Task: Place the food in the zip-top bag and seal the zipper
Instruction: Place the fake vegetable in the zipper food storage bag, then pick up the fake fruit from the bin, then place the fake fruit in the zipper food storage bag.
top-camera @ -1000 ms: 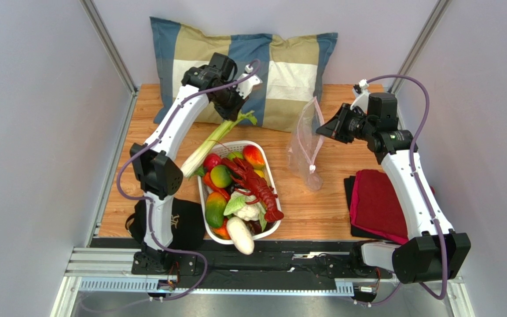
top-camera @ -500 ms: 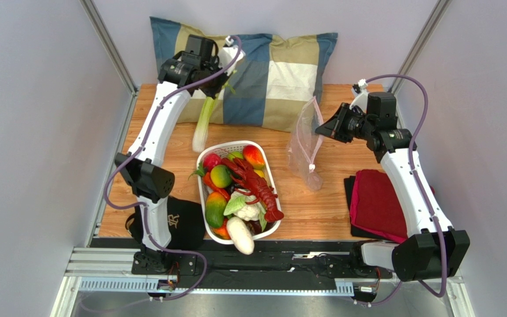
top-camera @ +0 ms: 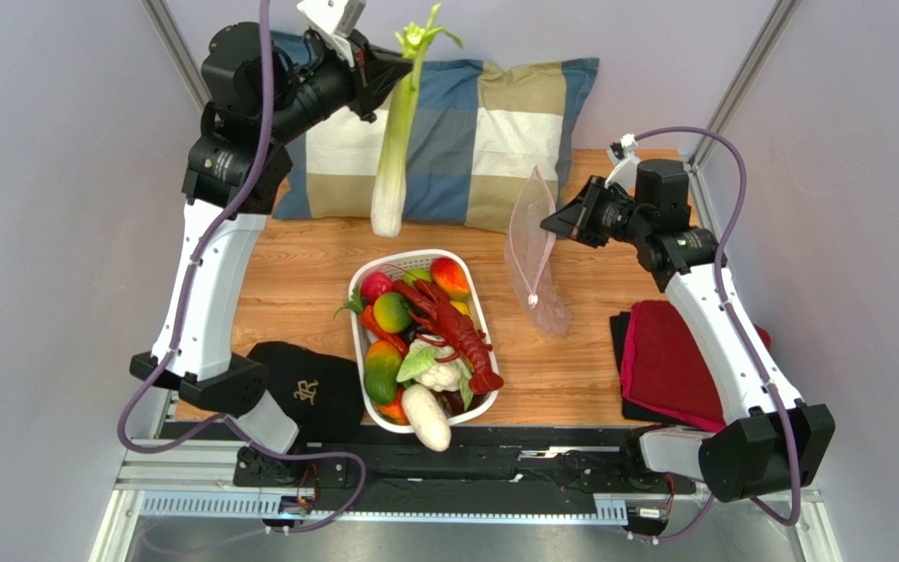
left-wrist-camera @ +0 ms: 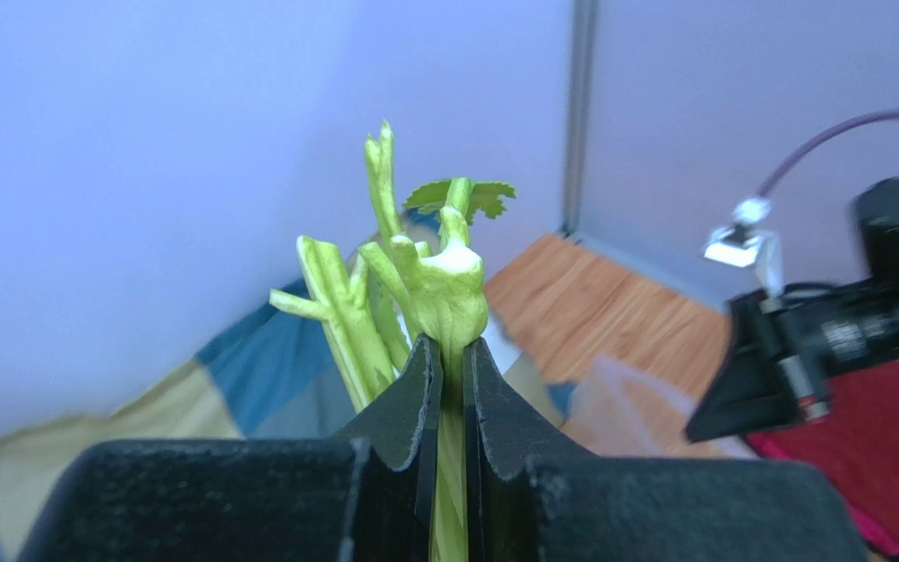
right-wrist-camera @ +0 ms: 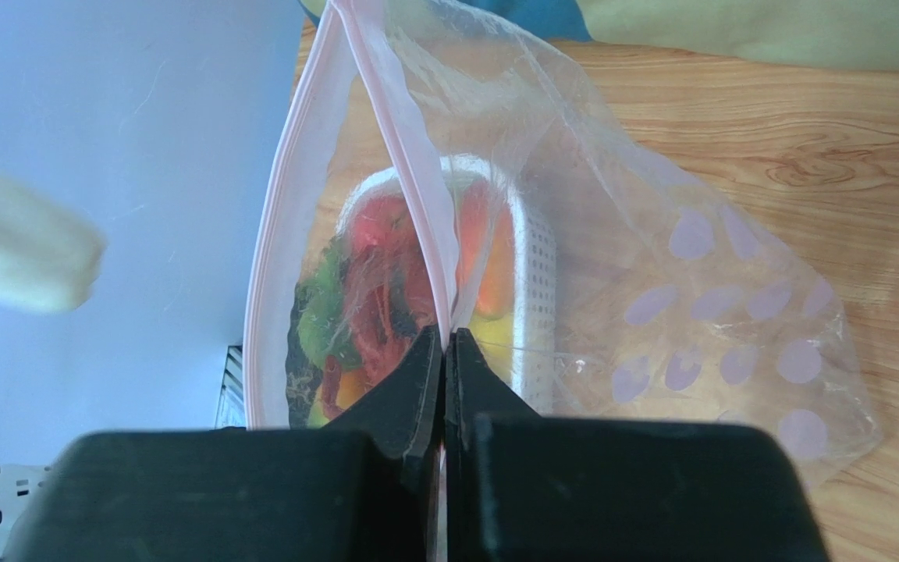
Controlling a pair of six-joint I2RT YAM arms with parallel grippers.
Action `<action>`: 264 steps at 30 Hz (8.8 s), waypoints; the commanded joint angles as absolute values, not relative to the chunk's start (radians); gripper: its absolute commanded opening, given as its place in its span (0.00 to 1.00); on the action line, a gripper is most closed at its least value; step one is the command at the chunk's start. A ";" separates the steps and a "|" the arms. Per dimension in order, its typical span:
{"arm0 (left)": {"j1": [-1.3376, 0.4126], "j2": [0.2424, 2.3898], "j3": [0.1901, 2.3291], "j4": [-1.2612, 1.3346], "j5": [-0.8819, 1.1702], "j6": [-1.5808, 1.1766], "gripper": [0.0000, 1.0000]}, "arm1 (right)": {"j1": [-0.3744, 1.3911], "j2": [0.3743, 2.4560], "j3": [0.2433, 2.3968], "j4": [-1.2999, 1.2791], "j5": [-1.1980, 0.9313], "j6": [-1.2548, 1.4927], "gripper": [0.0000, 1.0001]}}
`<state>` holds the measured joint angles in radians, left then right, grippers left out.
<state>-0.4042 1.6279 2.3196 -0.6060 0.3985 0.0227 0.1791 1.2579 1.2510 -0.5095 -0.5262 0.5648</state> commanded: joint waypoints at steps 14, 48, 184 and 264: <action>-0.669 1.732 2.388 -0.137 0.474 -0.268 0.00 | 0.253 1.253 1.285 -0.425 -0.506 0.627 0.00; -0.722 1.841 2.352 -0.098 0.483 -0.422 0.00 | 0.287 1.249 1.304 -0.416 -0.511 0.624 0.00; -0.353 1.411 1.731 -0.937 0.773 0.263 0.99 | 0.155 1.086 1.198 -0.482 -0.548 0.624 0.00; -0.790 1.700 2.052 -0.735 0.431 0.364 0.97 | 0.164 1.177 1.311 -0.480 -0.640 0.643 0.00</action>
